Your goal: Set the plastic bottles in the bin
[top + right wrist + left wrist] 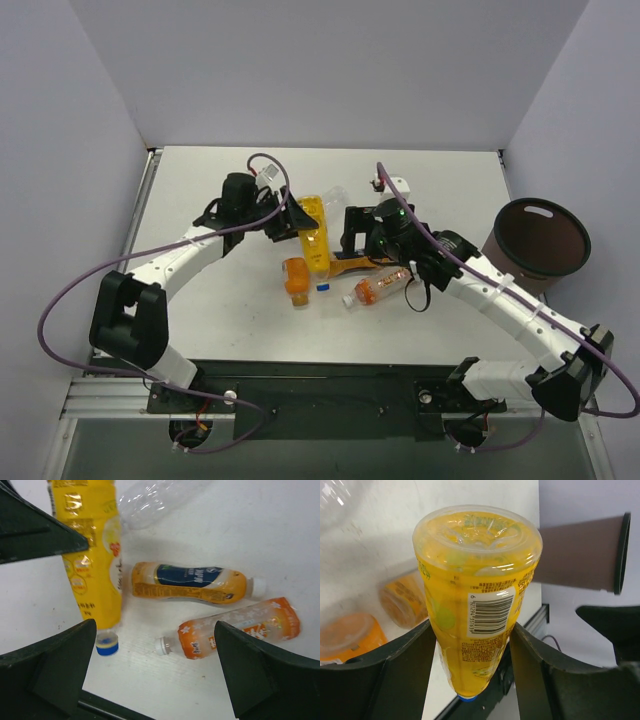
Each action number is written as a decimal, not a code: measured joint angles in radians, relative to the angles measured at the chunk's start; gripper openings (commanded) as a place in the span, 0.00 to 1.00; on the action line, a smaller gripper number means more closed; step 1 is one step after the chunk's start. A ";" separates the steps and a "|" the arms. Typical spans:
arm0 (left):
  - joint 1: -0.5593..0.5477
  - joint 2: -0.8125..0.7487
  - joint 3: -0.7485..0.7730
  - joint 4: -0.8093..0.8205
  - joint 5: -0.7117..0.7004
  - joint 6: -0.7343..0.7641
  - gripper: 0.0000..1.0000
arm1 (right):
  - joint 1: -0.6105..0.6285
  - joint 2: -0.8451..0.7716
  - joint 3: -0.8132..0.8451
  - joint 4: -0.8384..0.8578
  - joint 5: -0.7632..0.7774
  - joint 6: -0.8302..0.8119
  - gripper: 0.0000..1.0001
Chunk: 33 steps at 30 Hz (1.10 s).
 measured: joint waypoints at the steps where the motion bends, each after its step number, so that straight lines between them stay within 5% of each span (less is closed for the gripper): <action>1: -0.020 -0.009 -0.023 0.011 0.013 -0.005 0.59 | 0.004 0.018 0.003 0.008 -0.017 0.002 0.98; 11: -0.035 -0.087 -0.122 0.112 0.075 -0.069 0.58 | 0.026 0.098 -0.012 0.144 -0.266 0.053 0.98; 20: -0.040 -0.087 -0.122 0.158 0.097 -0.102 0.57 | 0.036 0.177 -0.033 0.200 -0.328 0.101 0.98; 29: -0.045 -0.086 -0.122 0.158 0.101 -0.105 0.56 | 0.036 0.233 -0.024 0.193 -0.322 0.100 0.86; 33: -0.048 -0.086 -0.122 0.158 0.105 -0.105 0.56 | 0.036 0.269 -0.001 0.193 -0.321 0.099 0.72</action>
